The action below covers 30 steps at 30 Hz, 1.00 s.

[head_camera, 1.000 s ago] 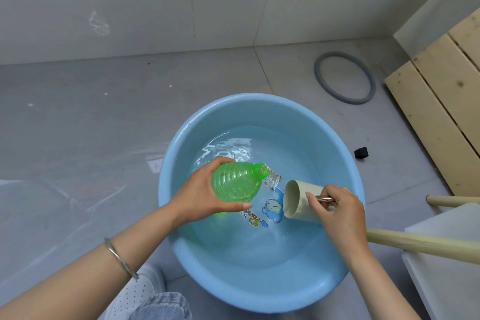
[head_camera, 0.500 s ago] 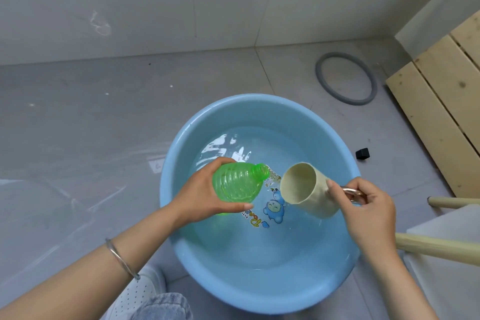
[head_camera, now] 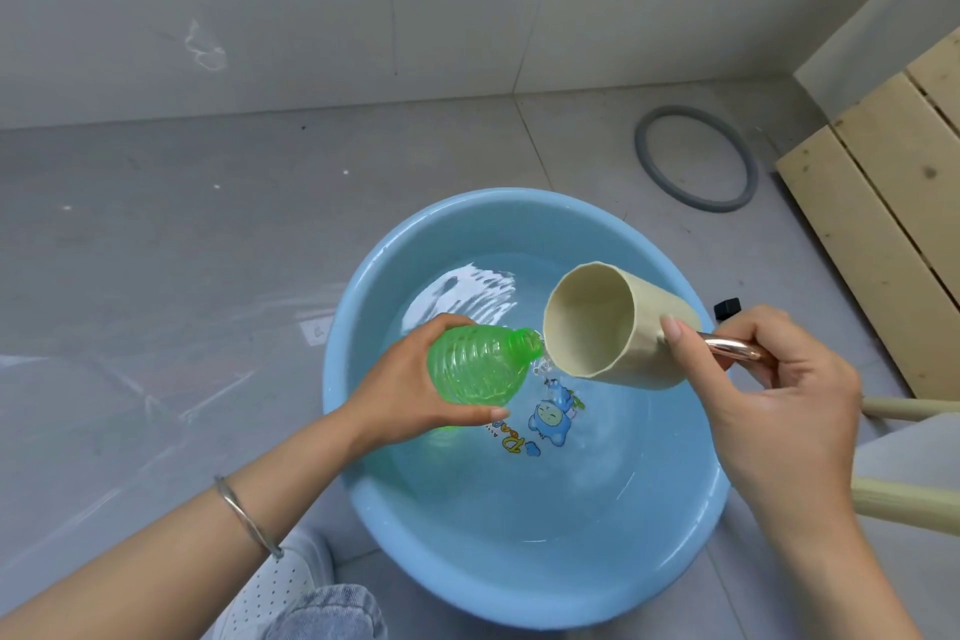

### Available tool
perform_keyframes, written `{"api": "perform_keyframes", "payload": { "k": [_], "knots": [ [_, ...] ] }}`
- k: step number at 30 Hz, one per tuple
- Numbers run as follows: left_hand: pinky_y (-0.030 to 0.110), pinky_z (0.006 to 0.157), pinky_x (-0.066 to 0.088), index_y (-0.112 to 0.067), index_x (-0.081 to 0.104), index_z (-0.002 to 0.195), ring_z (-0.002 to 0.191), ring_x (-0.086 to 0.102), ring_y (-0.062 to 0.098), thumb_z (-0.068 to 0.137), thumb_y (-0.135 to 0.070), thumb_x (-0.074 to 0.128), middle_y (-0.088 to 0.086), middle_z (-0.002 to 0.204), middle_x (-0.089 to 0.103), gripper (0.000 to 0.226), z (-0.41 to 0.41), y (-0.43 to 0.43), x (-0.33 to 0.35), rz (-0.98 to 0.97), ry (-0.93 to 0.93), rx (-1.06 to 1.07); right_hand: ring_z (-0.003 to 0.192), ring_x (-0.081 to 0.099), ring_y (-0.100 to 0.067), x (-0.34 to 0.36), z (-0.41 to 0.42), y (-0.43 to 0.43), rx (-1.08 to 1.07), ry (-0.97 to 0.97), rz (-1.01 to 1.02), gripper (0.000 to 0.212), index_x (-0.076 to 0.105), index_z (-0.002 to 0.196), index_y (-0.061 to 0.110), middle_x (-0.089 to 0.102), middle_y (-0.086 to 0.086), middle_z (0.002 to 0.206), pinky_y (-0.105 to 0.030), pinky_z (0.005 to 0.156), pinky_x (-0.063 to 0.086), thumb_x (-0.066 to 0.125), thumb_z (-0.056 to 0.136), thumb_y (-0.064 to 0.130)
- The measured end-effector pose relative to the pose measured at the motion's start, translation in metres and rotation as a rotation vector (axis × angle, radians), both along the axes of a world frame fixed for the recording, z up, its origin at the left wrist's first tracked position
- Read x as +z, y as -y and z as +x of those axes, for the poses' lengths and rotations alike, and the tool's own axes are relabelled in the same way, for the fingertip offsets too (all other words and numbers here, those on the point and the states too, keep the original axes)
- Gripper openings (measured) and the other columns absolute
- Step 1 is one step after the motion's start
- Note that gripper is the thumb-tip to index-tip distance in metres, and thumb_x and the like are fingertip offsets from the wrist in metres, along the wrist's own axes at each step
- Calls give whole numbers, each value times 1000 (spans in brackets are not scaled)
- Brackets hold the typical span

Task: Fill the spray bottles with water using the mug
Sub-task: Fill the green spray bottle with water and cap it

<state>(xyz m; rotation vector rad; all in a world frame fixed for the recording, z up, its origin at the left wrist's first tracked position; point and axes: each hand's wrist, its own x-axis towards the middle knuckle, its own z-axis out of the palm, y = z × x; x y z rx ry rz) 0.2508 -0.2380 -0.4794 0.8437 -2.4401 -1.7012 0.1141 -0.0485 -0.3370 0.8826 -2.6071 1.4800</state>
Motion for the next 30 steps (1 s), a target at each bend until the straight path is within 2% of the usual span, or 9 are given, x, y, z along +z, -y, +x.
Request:
{"api": "perform_keyframes", "payload": {
  "k": [7,12,19,25,30],
  "knots": [
    [28,100,45,-43,51,117,111,55,-3,42,-73,81,-27,116,59,86,0,0,0,5,-2,4,63,39,-9,10,7,8,76,-277,107,35,48,57,8,46,9,59,-16,60,29,72,78,23],
    [31,100,46,-42,52,116,110,56,-1,43,-72,81,-26,114,60,84,0,0,0,1,-10,4,63,31,-11,12,8,11,99,-373,139,34,47,58,11,43,12,60,-20,61,27,71,78,23],
    [32,100,46,-42,52,117,110,56,-1,42,-74,80,-26,115,60,86,0,0,0,7,-9,9,63,31,-15,15,11,12,129,-528,175,33,50,57,6,45,-1,56,-30,63,29,73,78,19],
    [34,100,46,-43,51,115,110,57,1,42,-74,80,-25,114,60,85,0,0,1,3,-7,8,65,25,-13,17,11,13,161,-663,202,34,52,56,6,43,-2,55,-24,70,24,70,81,19],
    [31,103,44,-43,51,117,114,54,0,42,-75,80,-25,118,59,87,1,0,0,-4,-8,5,63,30,-18,17,12,14,206,-762,210,34,54,56,5,45,-5,53,-24,73,24,68,84,19]
  ]
}}
